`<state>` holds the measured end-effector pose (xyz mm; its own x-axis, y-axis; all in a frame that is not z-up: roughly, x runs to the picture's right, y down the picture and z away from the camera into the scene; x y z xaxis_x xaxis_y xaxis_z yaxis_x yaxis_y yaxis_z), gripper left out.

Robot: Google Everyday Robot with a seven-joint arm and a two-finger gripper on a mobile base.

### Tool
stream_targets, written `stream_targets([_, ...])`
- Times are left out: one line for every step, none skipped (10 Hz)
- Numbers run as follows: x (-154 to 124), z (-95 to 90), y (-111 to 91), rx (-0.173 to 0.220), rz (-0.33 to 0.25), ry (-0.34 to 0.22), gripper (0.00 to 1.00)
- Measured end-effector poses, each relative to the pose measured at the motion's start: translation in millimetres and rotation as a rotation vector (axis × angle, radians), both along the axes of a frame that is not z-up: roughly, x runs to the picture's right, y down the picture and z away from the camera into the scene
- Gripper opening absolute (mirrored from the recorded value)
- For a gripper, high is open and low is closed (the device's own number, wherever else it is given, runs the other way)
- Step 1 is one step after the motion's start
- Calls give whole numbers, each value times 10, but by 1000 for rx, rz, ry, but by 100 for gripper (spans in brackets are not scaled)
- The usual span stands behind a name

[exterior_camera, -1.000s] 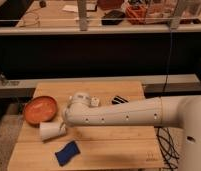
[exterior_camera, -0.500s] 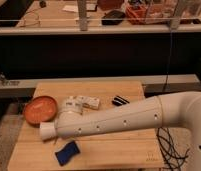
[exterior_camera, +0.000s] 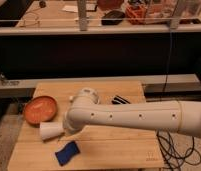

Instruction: Place the pepper on the white sponge

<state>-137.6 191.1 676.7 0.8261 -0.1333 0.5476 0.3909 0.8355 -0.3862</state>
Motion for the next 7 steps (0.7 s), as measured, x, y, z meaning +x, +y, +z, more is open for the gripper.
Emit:
stream_targets([17, 5, 42, -27, -7, -2, 0])
stream_targets([52, -25, 121, -64, -13, -5, 0])
stream_targets([91, -55, 162, -78, -9, -8, 0])
stream_targets([151, -93, 219, -89, 4, -17, 0])
stream_targets([170, -130, 298, -99, 15, -35, 0])
stream_targets([162, -143, 352, -106, 17, -47, 0])
stream_targets([123, -151, 432, -115, 11, -62, 0])
